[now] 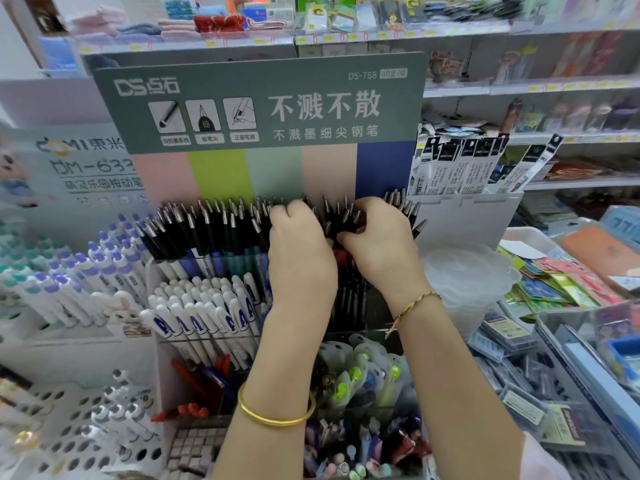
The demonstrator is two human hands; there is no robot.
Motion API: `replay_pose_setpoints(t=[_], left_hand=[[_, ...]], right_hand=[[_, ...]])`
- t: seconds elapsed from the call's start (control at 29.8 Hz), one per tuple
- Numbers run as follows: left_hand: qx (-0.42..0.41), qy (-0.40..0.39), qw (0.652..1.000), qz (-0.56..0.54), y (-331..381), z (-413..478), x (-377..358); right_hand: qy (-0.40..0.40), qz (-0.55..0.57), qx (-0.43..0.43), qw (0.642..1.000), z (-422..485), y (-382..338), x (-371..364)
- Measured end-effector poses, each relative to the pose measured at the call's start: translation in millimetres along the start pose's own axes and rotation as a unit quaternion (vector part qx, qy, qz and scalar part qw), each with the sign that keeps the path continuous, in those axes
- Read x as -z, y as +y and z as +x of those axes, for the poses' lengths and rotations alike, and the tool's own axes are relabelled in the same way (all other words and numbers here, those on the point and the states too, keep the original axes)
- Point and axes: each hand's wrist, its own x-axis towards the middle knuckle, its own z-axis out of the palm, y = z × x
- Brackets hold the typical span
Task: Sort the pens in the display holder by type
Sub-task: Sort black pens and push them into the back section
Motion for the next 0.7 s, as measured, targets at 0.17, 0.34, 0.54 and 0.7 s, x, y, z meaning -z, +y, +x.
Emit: replay_pose_setpoints(t=[0.17,0.34,0.54,0.7], left_hand=[[-0.021,0.054,0.991,-0.119,-10.1,-8.9,-2.7],[-0.041,0.087,0.983,-0.158,-21.1,-20.1,-6.5],[-0.021,0.054,0.993,-0.102,-26.7,-13.0,-5.0],[0.015,0.012,0.986,-0.163,-29.0,-6.6,0.1]], right_hand=[[-0.007,0.016,-0.006,1.0,2.8,1.4,-2.9],[-0.007,0.009,-0.003,1.0,3.7,2.7,-6.7],[-0.008,-0.019,0.0,1.0,5.1,2.0,-7.6],[-0.03,0.015,-0.007,0.999,5.6,-2.3,1.5]])
